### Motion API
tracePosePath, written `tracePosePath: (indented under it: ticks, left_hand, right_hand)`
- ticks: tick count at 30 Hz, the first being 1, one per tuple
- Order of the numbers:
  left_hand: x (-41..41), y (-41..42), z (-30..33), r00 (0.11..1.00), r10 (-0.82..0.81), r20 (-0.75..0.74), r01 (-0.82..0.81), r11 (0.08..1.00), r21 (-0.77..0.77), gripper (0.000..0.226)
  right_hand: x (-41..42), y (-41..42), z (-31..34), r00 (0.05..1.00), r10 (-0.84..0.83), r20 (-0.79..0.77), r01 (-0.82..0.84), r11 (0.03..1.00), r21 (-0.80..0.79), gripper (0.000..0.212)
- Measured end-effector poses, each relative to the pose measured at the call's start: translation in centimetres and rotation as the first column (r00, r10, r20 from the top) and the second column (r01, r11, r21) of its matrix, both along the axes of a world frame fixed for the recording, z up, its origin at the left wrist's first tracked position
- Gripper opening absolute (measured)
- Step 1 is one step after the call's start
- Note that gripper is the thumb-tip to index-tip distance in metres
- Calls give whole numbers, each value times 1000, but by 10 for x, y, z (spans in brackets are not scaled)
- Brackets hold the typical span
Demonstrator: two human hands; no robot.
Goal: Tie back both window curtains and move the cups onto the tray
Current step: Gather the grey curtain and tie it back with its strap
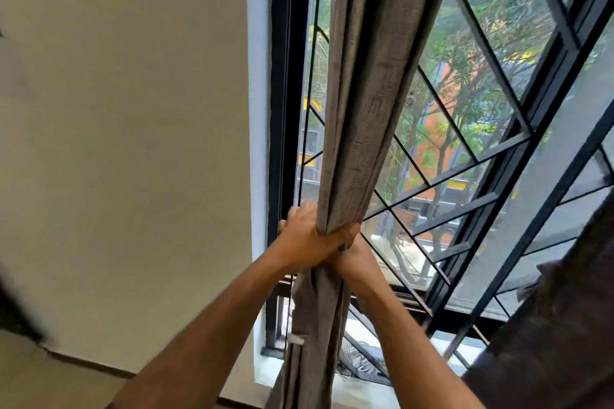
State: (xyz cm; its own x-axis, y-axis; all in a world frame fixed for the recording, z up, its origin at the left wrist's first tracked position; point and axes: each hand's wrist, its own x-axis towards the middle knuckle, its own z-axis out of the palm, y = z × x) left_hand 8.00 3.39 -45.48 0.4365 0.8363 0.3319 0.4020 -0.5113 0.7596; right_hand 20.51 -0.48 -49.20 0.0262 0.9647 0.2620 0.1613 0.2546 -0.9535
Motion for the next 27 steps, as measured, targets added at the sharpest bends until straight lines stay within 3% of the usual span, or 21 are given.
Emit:
tracePosePath:
  ticks: [1, 3, 5, 7, 13, 17, 19, 21, 23, 24, 26, 27]
  left_hand:
    - [-10, -1, -3, 1000, -20, 14, 21, 999, -49, 42]
    - [-35, -5, -11, 980, -10, 199, 58, 970, -236, 41]
    - [-57, -11, -30, 946, 126, 298, -17, 939, -344, 46]
    - [-70, -18, -52, 960, 201, 195, -111, 913, -393, 63]
    - [-53, -39, -73, 977, 155, 145, -89, 919, -385, 55]
    - [-43, -39, -67, 996, 32, 87, 3, 930, -369, 60]
    - [-40, -37, -64, 999, 10, 38, 2, 951, -310, 55]
    - [-38, -32, -64, 998, 24, 52, -9, 960, -279, 48]
    - [-36, -26, -66, 994, 4, 112, 28, 960, -277, 41]
    - [-35, -25, -66, 992, -6, 126, 42, 958, -282, 34]
    - [-33, -26, -66, 995, 4, 95, 22, 963, -270, 23]
    - [-32, -25, -66, 998, 43, 42, -33, 974, -223, 22]
  right_hand:
    - [-2, 0, -3, 999, -29, 25, 30, 999, -38, 31]
    - [2, -2, -10, 1000, -25, -14, 23, 992, -123, 19]
    - [5, -8, -13, 998, -16, -60, 4, 981, -194, 37]
    - [3, -10, -13, 998, -38, -54, 24, 972, -233, 52]
    - [-9, -14, -12, 993, 22, -115, -50, 968, -245, 27]
    - [-8, -18, -9, 991, 115, -74, -132, 943, -306, 30]
    - [-4, -19, -6, 981, 189, 31, -171, 935, -310, 50]
    - [4, -19, -3, 910, 245, 335, -154, 949, -274, 63]
    - [10, -19, -2, 702, 172, 691, -56, 981, -187, 68]
    - [11, -21, -3, 609, 116, 784, 0, 989, -146, 73]
    - [7, -26, -5, 526, -16, 850, 120, 991, -56, 84]
    - [4, -29, -7, 541, -86, 837, 165, 986, -6, 80]
